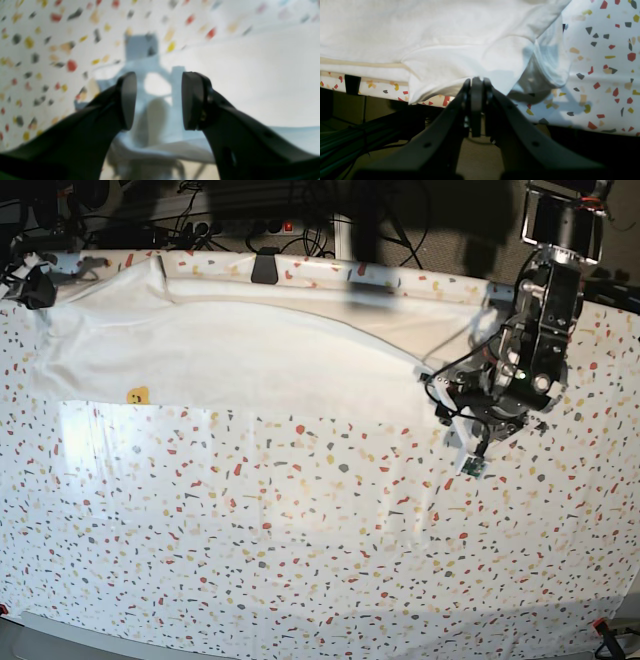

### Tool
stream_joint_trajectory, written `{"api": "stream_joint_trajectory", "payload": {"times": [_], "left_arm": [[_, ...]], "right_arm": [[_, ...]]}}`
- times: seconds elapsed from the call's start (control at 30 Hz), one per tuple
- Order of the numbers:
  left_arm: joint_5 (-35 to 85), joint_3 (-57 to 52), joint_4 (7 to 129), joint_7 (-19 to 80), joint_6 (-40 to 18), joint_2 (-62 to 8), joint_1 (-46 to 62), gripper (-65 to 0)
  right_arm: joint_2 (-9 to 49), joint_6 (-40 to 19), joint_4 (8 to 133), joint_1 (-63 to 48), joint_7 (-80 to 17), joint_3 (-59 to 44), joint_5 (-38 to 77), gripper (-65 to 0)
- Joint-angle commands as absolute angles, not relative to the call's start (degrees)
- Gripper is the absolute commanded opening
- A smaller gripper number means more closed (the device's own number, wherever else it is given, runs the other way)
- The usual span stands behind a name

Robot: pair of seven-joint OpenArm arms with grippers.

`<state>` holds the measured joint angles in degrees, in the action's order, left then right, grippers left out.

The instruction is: Fold the T-shirt properly

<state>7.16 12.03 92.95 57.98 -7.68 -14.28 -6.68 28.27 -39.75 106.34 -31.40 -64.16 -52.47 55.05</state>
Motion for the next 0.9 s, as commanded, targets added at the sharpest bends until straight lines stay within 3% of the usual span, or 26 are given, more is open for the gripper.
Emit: {"api": "stream_joint_trajectory", "payload": {"times": [0.0,0.37,0.87], "left_arm": [[5.3,11.7,94.4,58.1,-7.5,-14.5,-7.9,-36.4],[-0.5,11.7,98.0,61.5,-7.5,-14.5,-7.8,-36.4],[-0.4,11.7,98.0,61.2,-7.5,-14.5,-7.8,-36.4]], "right_arm": [[29.5,-40.0,107.3,-31.4,-63.5,-53.1,55.7,-65.0],[29.5,-40.0,107.3,-30.4,-61.8,-53.1,55.8,-65.0],[29.5,-40.0,107.2,-13.0,-63.9,-51.6,55.7,-65.0]]}}
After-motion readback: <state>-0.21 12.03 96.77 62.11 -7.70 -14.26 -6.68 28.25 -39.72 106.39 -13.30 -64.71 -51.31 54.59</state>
